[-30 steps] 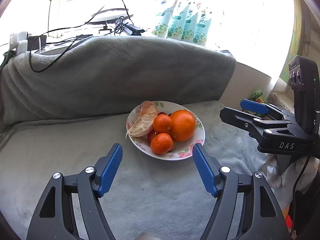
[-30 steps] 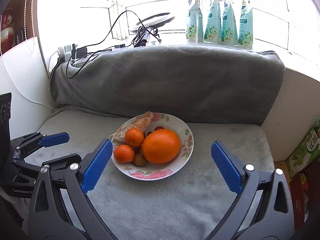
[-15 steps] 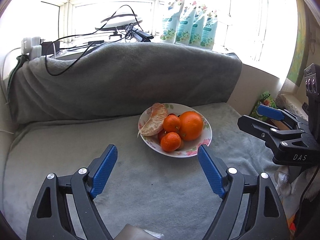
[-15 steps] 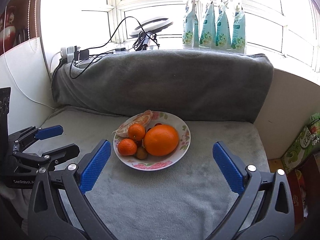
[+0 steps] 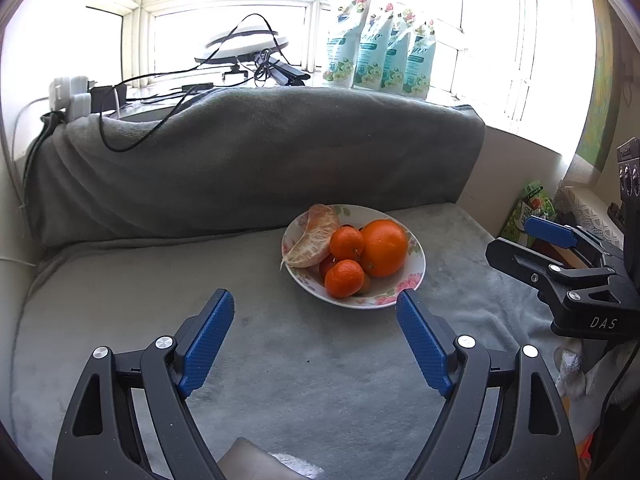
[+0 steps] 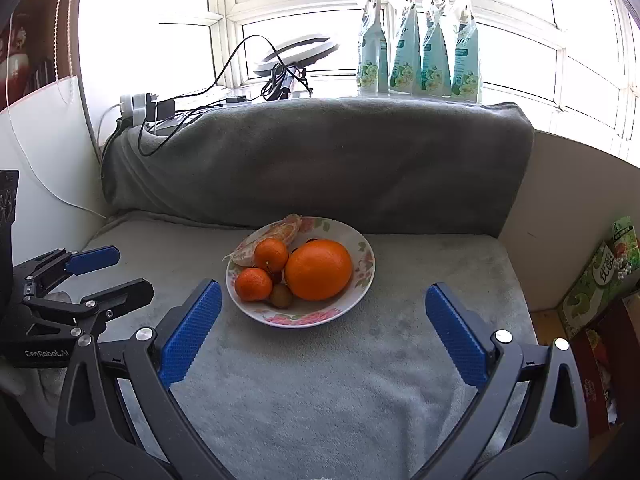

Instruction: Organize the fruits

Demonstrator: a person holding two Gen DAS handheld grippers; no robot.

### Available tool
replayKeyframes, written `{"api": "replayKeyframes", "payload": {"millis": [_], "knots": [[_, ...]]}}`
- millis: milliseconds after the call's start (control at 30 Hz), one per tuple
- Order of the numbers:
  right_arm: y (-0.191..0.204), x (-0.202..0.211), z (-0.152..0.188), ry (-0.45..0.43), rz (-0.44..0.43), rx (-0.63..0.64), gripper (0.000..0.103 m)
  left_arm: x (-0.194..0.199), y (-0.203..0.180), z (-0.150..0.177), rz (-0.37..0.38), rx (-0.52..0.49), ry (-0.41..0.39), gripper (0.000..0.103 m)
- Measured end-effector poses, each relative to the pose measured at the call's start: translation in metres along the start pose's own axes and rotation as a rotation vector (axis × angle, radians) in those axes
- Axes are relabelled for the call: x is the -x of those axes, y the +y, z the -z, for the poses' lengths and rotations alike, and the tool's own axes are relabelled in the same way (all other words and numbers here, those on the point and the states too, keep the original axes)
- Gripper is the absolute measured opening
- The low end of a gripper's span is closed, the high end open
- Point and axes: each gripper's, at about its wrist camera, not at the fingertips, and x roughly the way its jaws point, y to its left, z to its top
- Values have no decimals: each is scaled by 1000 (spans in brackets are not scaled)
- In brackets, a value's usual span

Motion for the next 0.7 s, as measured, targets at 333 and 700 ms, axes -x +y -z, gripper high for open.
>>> {"api": "replayKeyframes", "payload": {"millis": [333,700], "knots": [[-3,1,3,7,6,-10,103,6,-2,0,-12,-12,-12,84],[-2,4,8,19,13,-22,103,7,-2,1,-14,-14,-15,84]]}}
